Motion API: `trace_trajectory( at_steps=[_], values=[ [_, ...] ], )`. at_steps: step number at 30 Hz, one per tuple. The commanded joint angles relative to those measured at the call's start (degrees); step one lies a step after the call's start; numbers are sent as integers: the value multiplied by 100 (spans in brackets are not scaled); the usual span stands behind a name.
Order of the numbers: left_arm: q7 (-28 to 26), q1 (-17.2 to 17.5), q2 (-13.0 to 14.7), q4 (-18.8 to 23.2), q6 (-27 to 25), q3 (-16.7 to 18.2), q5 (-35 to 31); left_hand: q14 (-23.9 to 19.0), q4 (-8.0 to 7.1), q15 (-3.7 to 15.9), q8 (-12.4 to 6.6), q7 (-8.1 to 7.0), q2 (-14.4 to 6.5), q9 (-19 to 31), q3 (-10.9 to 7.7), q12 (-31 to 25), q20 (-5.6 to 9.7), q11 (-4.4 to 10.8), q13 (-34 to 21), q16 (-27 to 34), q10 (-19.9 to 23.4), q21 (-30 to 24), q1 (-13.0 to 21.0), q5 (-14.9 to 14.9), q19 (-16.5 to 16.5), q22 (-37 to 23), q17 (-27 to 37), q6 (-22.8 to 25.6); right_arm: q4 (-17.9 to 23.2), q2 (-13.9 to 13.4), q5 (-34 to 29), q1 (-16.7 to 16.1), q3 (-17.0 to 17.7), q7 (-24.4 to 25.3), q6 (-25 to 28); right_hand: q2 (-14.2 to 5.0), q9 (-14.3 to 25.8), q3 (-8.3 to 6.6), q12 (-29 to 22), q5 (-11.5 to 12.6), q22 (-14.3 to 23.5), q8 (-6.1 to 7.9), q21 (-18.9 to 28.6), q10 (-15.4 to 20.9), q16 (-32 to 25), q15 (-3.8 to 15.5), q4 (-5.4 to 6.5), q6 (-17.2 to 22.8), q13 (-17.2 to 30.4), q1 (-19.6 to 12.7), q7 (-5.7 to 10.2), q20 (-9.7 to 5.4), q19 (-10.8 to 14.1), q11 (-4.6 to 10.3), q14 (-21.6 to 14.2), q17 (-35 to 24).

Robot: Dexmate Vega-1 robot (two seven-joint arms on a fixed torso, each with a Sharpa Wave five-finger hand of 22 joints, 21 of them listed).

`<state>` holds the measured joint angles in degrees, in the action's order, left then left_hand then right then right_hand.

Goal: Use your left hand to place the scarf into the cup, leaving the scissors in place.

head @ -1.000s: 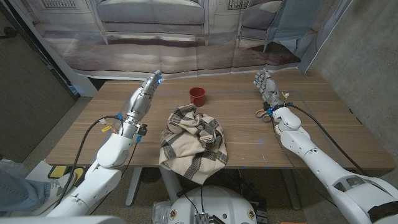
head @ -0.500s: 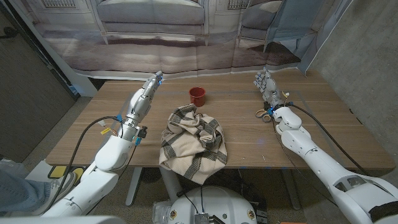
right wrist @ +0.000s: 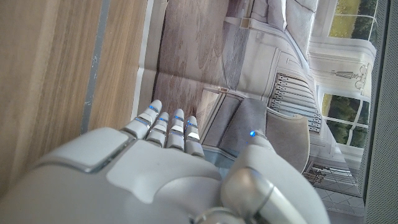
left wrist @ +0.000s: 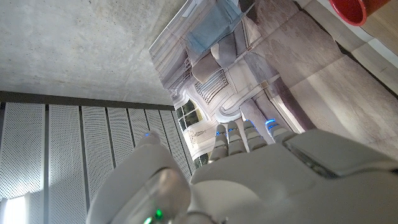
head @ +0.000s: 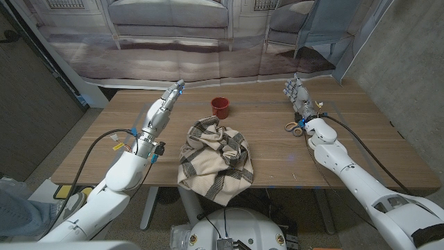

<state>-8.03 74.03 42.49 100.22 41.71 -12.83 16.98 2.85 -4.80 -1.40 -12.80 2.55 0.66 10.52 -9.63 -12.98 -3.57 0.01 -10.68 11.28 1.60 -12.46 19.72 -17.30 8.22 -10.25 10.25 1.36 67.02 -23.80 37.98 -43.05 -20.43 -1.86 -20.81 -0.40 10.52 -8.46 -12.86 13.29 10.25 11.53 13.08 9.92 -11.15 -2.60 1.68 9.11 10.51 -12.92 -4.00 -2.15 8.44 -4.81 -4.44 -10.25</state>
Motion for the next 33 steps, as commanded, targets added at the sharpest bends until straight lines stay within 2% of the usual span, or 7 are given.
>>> trace_trajectory(
  at_steps=[1, 9, 14, 19, 22, 33],
  values=[
    [-338, -16, 223, 117, -161, -130, -299, -22, 16, 16, 12, -4, 10, 17, -11, -4, -16, 7, -9, 18, 38, 21, 67, -9, -25, -16, 17, 34, 100, -24, 12, -51, 42, 50, -39, -29, 24, -3, 14, -23, 26, -21, -2, 27, 18, 7, -29, 48, 17, -15, 3, -2, 48, -2, -41, -34],
    [-917, 133, 458, 429, -432, -51, -923, -35, 29, 15, 16, -9, 8, 17, -10, 5, -34, 7, -9, 13, 42, 26, 93, -12, -30, -15, 16, 51, 134, -34, 35, -72, 80, 76, -53, -33, 24, 1, 18, -24, 26, -21, -11, 27, 19, 7, -33, 53, 18, -13, 13, -1, 50, 1, -46, -35],
    [-919, 49, 592, 386, -346, -229, -886, -42, 41, 14, 12, -8, 5, 17, -10, 6, -32, 12, -9, 8, 61, 25, 116, -14, -45, -14, 15, 82, 128, -39, 46, -69, 82, 61, -41, -35, 24, 3, 19, -24, 26, -21, -17, 29, 21, 8, -35, 56, 18, -12, 9, -2, 51, -1, -46, -36],
    [-1230, 164, 745, 610, -629, -230, -1166, -53, 52, 27, 8, -20, 4, 17, -10, 10, -41, 27, -9, 6, 71, 24, 136, -16, -60, -13, 14, 113, 76, -33, 59, -45, 76, 1, -54, -36, 24, 6, 21, -25, 27, -22, -22, 30, 22, 7, -37, 56, 18, -11, 12, -1, 54, -2, -48, -36],
    [-1170, 109, 835, 587, -552, -345, -1079, -58, 58, 27, 8, -20, 5, 17, -10, 10, -43, 27, -9, 5, 80, 25, 147, -17, -65, -13, 13, 123, 88, -45, 51, -48, 71, -23, -64, -37, 24, 8, 20, -26, 27, -23, -25, 33, 22, 6, -37, 54, 18, -9, 12, -1, 53, -4, -49, -37],
    [-1677, 365, 1139, 895, -765, -297, -1400, -85, 81, 45, 4, -43, 9, 17, -8, 14, -45, 41, -8, 4, 104, 33, 186, -22, -68, -12, 12, 169, 171, -54, 16, -45, 41, -24, -59, -44, 24, 13, 26, -28, 27, -25, -35, 29, 24, -1, -39, 54, 18, -4, 12, 1, 58, -6, -51, -38]
  ],
)
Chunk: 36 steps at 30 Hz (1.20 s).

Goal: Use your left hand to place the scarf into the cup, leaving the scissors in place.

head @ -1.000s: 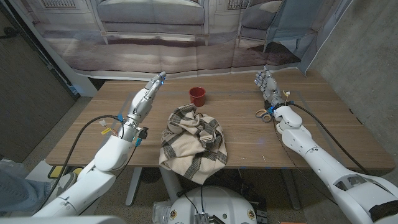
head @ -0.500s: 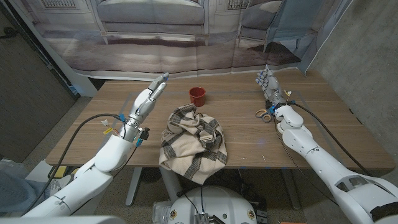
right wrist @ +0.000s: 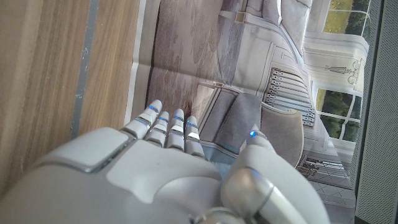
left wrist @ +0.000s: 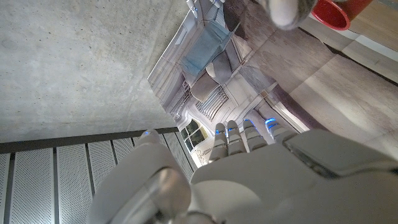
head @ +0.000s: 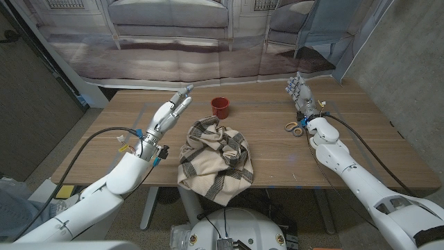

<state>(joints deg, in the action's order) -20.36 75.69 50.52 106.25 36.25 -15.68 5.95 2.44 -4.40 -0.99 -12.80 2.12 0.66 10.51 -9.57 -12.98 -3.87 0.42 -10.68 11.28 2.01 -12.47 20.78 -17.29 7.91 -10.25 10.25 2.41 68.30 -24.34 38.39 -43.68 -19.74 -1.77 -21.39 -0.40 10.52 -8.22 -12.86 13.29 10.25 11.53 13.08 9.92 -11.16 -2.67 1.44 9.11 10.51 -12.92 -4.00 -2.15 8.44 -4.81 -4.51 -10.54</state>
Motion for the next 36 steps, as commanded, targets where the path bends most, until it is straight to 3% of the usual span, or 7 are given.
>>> trace_trajectory(
  at_steps=[1, 18, 36],
  values=[
    [-467, 211, 372, 321, -252, -12, -313, -45, 43, 5, 4, 0, 9, 17, -14, 16, -17, -4, -8, 4, 60, 35, 83, -23, -35, -12, 12, 68, 35, 6, -27, 26, -34, -37, -1, -44, 24, -11, 26, -29, 27, -25, -35, 29, 24, 9, -16, 54, 18, -4, 13, 1, 59, -6, -47, -9],
    [-683, 277, 798, 895, -1139, -110, -528, -57, 84, -6, 23, -8, 28, 17, -7, 32, -45, 6, -8, -9, 71, 53, 149, -31, -22, -10, 10, 78, -159, 92, 23, 93, -74, -175, -38, -48, 24, -1, 29, -32, 28, -26, -53, 35, 27, 12, -21, 59, 19, 2, 14, 5, 55, -9, -49, -10],
    [-806, 287, 1055, 1008, -1237, -242, -615, -60, 134, 0, 31, -45, 45, 18, -5, 46, -74, -8, -9, -21, 79, 65, 231, -42, -15, -9, 9, 107, 12, 33, 19, -54, -51, -115, -54, -52, 24, 6, 33, -33, 29, -27, -67, 36, 30, 20, -32, 62, 19, 0, 17, 7, 60, -8, -54, -8]
  ],
)
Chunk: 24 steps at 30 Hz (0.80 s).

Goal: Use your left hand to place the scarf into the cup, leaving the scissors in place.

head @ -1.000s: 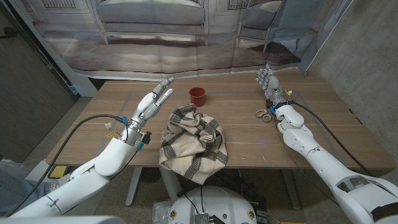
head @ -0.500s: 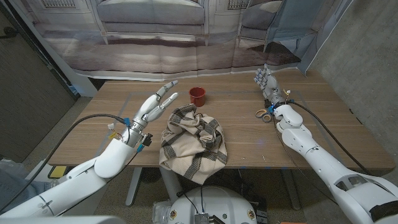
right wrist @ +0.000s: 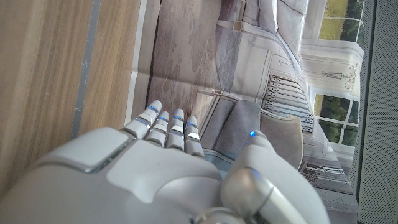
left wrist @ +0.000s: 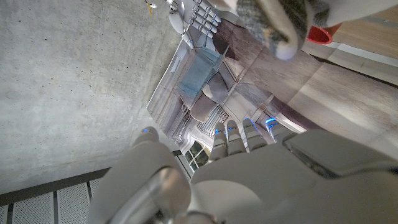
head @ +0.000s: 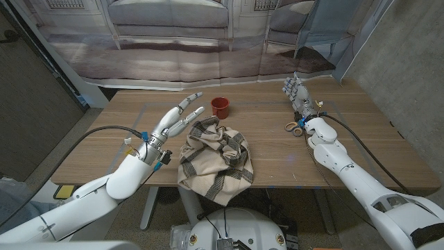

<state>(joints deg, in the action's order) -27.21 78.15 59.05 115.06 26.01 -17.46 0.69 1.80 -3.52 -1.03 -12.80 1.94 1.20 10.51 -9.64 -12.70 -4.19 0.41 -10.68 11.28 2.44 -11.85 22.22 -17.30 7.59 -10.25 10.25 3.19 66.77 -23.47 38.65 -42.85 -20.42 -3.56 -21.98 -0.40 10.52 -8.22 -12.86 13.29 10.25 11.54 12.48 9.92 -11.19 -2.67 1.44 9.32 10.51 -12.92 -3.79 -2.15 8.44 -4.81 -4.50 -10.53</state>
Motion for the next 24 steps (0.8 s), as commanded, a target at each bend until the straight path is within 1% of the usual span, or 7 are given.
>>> trace_trajectory(
  at_steps=[1, 3, 6, 10, 13, 18, 24],
  values=[
    [-159, 48, 196, 119, -197, -66, -108, 2, 51, 4, 32, -28, -6, 18, 2, 21, -48, -3, -9, -21, 34, 3, 95, -43, 12, -9, 9, 29, 183, -56, -7, -145, 19, 76, 6, -53, 24, 7, 35, -33, 29, -26, -7, 33, 32, 23, -33, 42, 19, 0, 1, 6, 60, 5, -55, -10],
    [-216, 82, 226, 144, -204, -50, -141, -6, 57, -6, 34, -23, -3, 18, 3, 23, -47, -4, -9, -19, 33, 2, 104, -45, 7, -9, 8, 32, 210, -59, -12, -161, 22, 91, -1, -53, 24, 8, 33, -33, 29, -26, -11, 39, 30, 38, -35, 45, 19, 0, 6, 9, 59, 5, -62, -9],
    [-312, 139, 275, 222, -317, -26, -226, -4, 66, -12, 34, -19, 2, 18, 5, 28, -34, -7, -9, -22, 31, 1, 118, -47, 1, -9, 9, 41, 251, -69, -22, -177, 22, 115, 5, -53, 24, 11, 28, -34, 29, -12, -20, 58, 28, 96, -42, 86, 18, -5, 59, 6, 51, 32, -78, -6],
    [-490, 247, 332, 413, -690, 15, -396, -7, 78, -10, 40, -20, 8, 19, 6, 31, -31, -5, -9, -24, 32, 1, 138, -49, -5, -9, 9, 40, 276, -76, -31, -186, 20, 127, 7, -53, 24, 12, 26, -34, 30, -9, -23, 67, 29, 108, -45, 96, 18, -7, 72, 2, 48, 44, -80, -5],
    [-514, 238, 366, 458, -806, -7, -433, -5, 93, -5, 44, -27, 14, 19, 6, 38, -64, 6, -9, -27, 24, 2, 161, -52, -10, -9, 8, 40, 286, -80, -31, -193, 20, 132, 13, -53, 24, 13, 25, -33, 30, -9, -25, 70, 30, 107, -48, 98, 18, -8, 78, 0, 46, 46, -80, -5],
    [-627, 260, 428, 635, -1156, -33, -618, -5, 108, 3, 48, -32, 21, 19, 7, 44, -82, 5, -9, -30, 19, 3, 186, -55, -12, -9, 8, 39, 283, -85, -26, -201, 20, 129, 22, -55, 24, 14, 29, -34, 30, -11, -29, 66, 31, 97, -51, 97, 17, -10, 92, -5, 45, 44, -82, -3],
    [-646, 219, 502, 701, -1288, -94, -655, -9, 126, 9, 55, -45, 27, 20, 7, 43, -82, -1, -10, -31, 32, 5, 215, -59, -16, -9, 8, 37, 279, -95, -26, -204, 26, 129, 23, -55, 24, 17, 27, -34, 30, -11, -32, 74, 32, 100, -54, 102, 17, -10, 89, -7, 46, 38, -83, -3]
  ],
)
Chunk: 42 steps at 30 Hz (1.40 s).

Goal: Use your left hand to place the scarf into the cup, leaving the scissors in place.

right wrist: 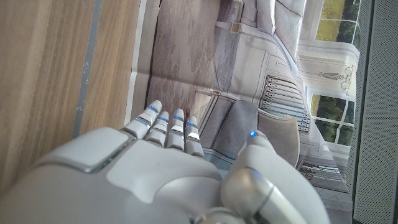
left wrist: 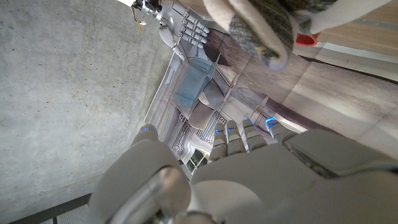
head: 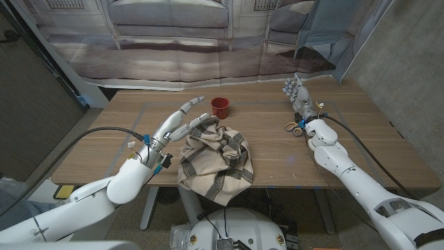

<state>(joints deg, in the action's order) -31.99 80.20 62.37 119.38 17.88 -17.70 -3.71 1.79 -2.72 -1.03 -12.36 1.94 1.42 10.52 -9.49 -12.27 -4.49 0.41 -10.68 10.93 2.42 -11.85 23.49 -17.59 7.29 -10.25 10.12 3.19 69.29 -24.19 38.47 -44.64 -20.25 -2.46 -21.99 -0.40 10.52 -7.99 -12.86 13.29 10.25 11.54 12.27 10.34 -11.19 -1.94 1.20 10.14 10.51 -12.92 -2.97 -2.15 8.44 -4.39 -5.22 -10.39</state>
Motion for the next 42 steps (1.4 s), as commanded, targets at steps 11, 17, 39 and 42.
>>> trace_trajectory(
  at_steps=[11, 17, 39, 42],
  values=[
    [-188, -22, 322, 466, -873, -165, -317, 1, 102, 5, 33, -75, 23, 21, -11, 22, -137, 23, -11, -5, 5, 10, 180, -46, 10, -9, 21, 9, 61, -52, -7, -39, 9, 1, 41, -57, 25, -2, 33, -35, 30, -15, -21, 26, 31, 17, -34, 16, 17, -8, 12, -2, 36, -15, -22, -16],
    [-229, -36, 390, 580, -1068, -194, -403, 4, 133, -13, 42, -85, 39, 21, -11, 34, -147, -12, -12, -8, -17, 11, 229, -56, 3, -10, 21, -3, 107, -88, -2, -58, 8, 20, 116, -59, 25, 1, 38, -36, 31, -18, -25, 18, 30, 6, -35, 13, 17, -4, 19, 1, 33, -13, -29, -17],
    [-12, -175, 732, 1060, -2106, -261, -602, 34, 440, -226, 124, -580, 400, 32, 135, 100, -753, -213, -20, -12, -217, -43, 632, -142, -298, -13, 31, -140, -5, -34, 2, 17, -14, -25, 96, -61, 25, 17, 45, -42, 32, -17, -42, 12, 25, 21, -39, 28, 15, 10, 48, 6, 14, 44, -61, -18],
    [6, -202, 751, 1102, -2211, -283, -641, 9, 459, -323, 140, -598, 454, 34, 171, 105, -762, -195, -21, -1, -250, -54, 644, -148, -350, -16, 32, -195, -20, -27, 1, 29, -16, -22, 98, -62, 26, 19, 46, -42, 32, -16, -44, 11, 25, 23, -40, 32, 15, 12, 66, 6, 13, 46, -64, -18]
  ],
)
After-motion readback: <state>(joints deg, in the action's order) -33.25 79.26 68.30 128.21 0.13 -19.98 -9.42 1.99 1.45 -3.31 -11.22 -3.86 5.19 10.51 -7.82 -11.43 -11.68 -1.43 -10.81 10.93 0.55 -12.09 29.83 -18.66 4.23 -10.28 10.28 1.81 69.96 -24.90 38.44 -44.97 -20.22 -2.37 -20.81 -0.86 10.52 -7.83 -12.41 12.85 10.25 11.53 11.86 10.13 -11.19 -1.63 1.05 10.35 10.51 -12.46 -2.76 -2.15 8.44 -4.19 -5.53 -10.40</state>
